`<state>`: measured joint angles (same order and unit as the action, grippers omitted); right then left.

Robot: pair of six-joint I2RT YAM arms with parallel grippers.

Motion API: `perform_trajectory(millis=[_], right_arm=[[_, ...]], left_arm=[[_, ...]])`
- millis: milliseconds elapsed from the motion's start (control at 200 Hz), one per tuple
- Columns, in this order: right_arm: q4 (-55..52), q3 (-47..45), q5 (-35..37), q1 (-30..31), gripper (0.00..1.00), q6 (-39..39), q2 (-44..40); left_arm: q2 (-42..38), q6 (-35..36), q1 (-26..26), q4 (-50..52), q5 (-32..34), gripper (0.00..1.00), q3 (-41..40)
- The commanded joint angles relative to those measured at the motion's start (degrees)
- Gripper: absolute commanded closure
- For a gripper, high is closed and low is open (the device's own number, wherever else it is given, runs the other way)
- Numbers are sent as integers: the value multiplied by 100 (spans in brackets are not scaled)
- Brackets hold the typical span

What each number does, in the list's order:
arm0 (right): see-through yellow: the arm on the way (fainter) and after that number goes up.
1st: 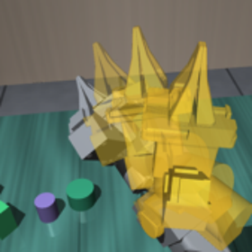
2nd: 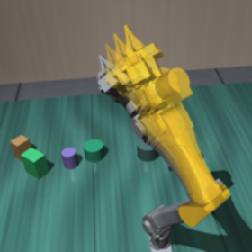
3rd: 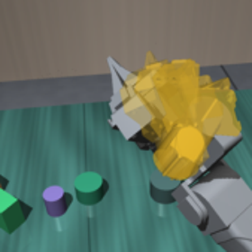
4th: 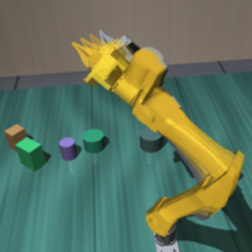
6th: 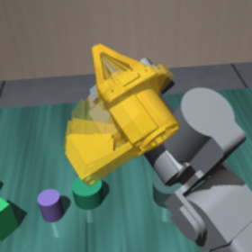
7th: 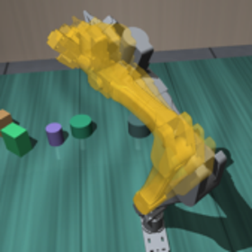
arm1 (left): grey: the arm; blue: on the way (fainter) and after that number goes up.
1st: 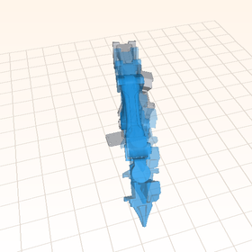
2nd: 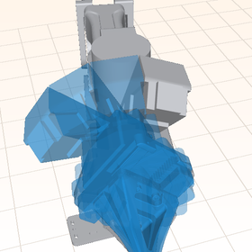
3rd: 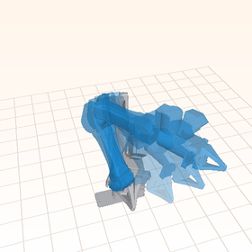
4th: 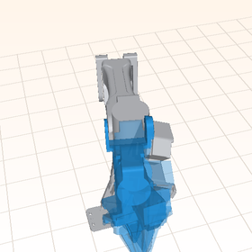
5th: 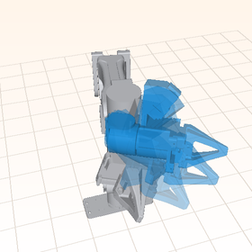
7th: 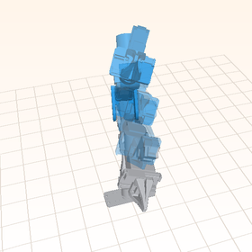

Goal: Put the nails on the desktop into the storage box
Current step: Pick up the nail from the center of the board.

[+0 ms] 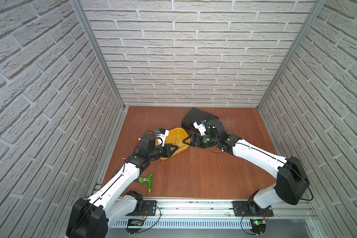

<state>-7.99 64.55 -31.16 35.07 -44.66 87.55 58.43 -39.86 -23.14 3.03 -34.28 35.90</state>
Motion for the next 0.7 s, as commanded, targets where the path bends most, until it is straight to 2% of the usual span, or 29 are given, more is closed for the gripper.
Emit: perform_trajectory(millis=[0, 495, 695], right_arm=[[272, 217, -93, 94, 19, -97, 78], [223, 754, -119, 358, 42, -42, 618], [365, 682, 49, 380, 53, -119, 641]], left_arm=[[29, -73, 28, -401, -253, 100, -9], [55, -54, 29, -338, -351, 100, 97], [21, -106, 28, -403, -342, 100, 54]])
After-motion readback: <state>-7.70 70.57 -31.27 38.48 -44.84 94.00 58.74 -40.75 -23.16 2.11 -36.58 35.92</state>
